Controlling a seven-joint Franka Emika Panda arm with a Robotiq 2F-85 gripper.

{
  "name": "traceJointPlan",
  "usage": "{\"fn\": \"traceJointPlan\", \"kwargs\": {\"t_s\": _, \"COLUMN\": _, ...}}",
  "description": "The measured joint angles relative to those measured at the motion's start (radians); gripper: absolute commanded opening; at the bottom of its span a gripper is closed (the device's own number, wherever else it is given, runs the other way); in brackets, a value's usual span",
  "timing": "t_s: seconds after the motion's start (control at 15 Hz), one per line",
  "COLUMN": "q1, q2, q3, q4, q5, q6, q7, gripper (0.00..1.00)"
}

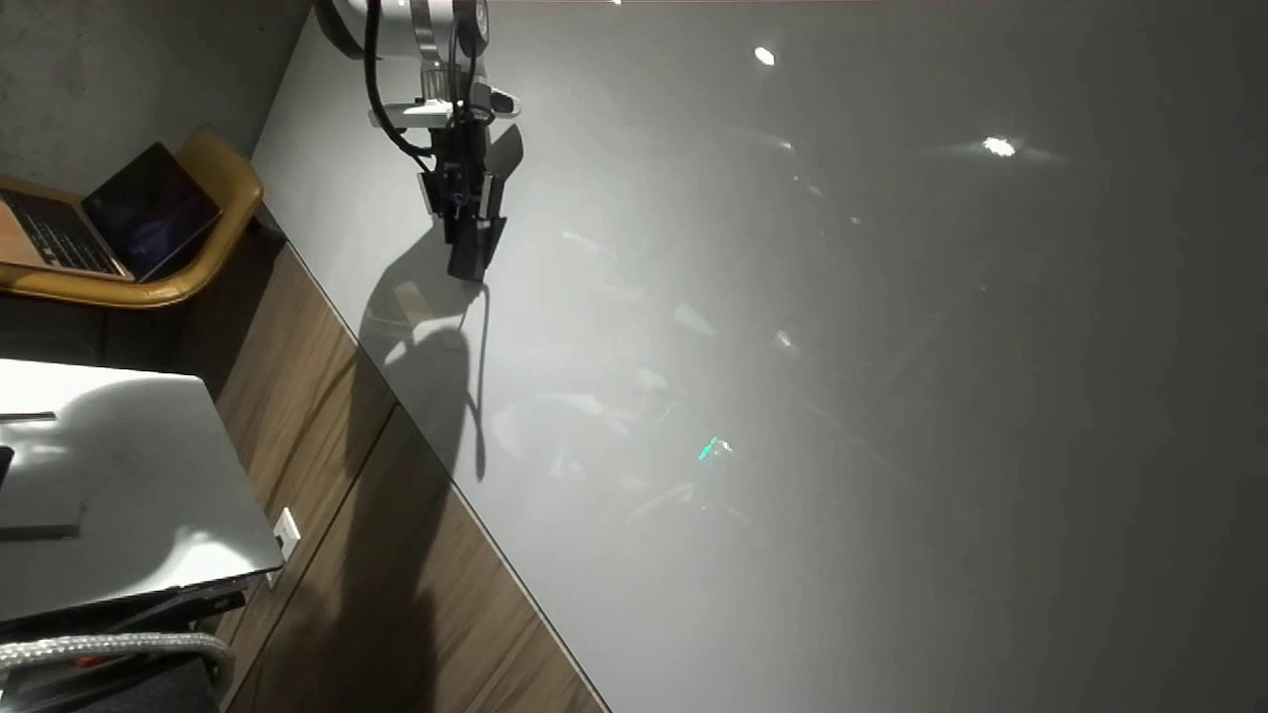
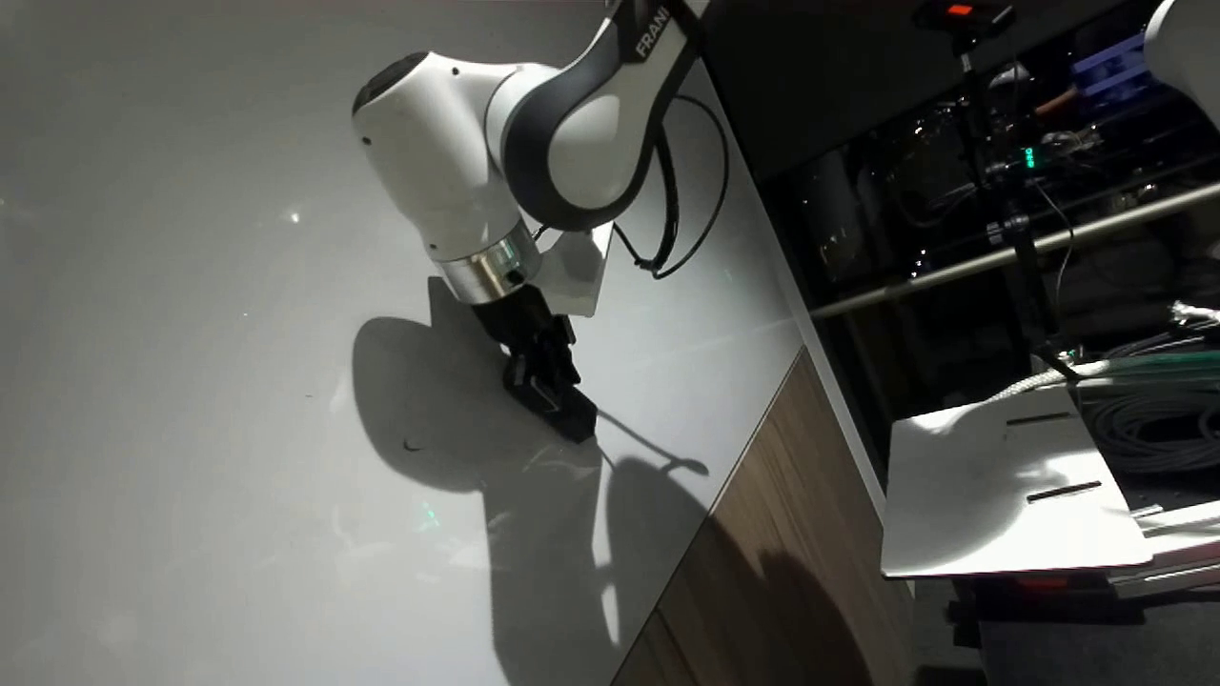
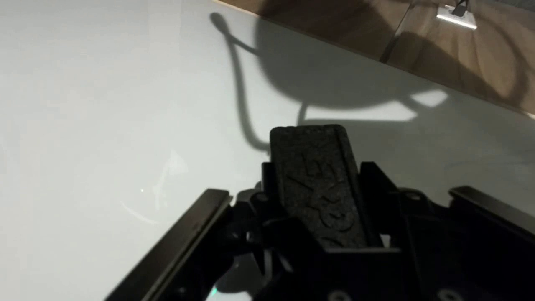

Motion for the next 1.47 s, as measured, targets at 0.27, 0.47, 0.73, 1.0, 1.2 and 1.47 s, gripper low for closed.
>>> {"fn": "traceJointPlan", "kwargs": {"t_s": 0.27, "q1": 0.094, "q2": 0.125, "q3": 0.000, "q4": 0.153, "q5": 0.000, "q6": -0.106, "q7": 0.008, "gripper": 0.27}}
{"fn": "traceJointPlan", "kwargs": {"t_s": 0.47, "q1": 0.147, "q2": 0.187, "q3": -0.002, "q4": 0.261, "q5": 0.000, "q6": -0.187, "q7": 0.008, "gripper": 0.27}}
{"fn": "traceJointPlan", "kwargs": {"t_s": 0.73, "q1": 0.210, "q2": 0.224, "q3": -0.002, "q4": 0.394, "q5": 0.000, "q6": -0.271, "q7": 0.008, "gripper": 0.27}}
{"fn": "traceJointPlan", "kwargs": {"t_s": 1.0, "q1": 0.264, "q2": 0.244, "q3": -0.004, "q4": 0.525, "q5": 0.000, "q6": -0.332, "q7": 0.007, "gripper": 0.27}}
{"fn": "traceJointPlan", "kwargs": {"t_s": 1.2, "q1": 0.294, "q2": 0.253, "q3": -0.009, "q4": 0.616, "q5": 0.000, "q6": -0.377, "q7": 0.001, "gripper": 0.27}}
{"fn": "traceJointPlan", "kwargs": {"t_s": 1.47, "q1": 0.316, "q2": 0.262, "q3": -0.017, "q4": 0.730, "q5": 0.006, "q6": -0.438, "q7": -0.016, "gripper": 0.27}}
